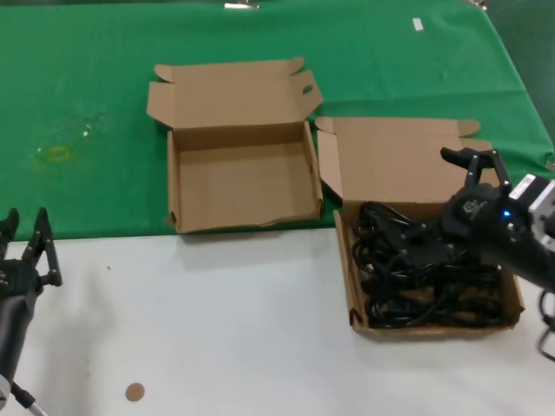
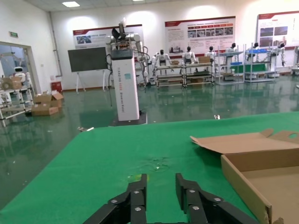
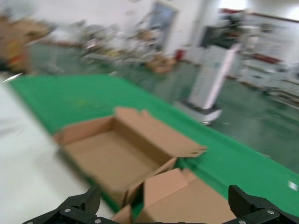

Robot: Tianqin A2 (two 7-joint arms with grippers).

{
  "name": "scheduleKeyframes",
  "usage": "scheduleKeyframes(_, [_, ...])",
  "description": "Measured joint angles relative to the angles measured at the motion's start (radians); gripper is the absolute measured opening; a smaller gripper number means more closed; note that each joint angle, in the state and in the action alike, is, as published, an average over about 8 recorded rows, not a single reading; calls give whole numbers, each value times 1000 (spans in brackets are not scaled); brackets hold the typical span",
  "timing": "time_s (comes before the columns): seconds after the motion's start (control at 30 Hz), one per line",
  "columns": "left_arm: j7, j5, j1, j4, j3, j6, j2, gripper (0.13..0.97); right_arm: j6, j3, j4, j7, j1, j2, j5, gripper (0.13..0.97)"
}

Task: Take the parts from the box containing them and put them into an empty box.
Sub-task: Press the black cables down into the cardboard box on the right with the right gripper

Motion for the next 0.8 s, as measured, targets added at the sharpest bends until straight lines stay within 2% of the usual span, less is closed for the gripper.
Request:
scheduleKeyframes(0.27, [0,0,0,0,0,0,0,224,-309,3,-43,-75,80,139,-58,966])
scheduleKeyframes(0.4, [0,0,0,0,0,0,0,197,-442,-15,-75,-114,147,180,-109,966])
scheduleKeyframes(0.57, [0,0,0,0,0,0,0,152,-592,-51,-124,-164,244,199,-185,966])
scheduleKeyframes(0.8, [0,0,0,0,0,0,0,149,-752,-105,-205,-246,368,168,-283,966])
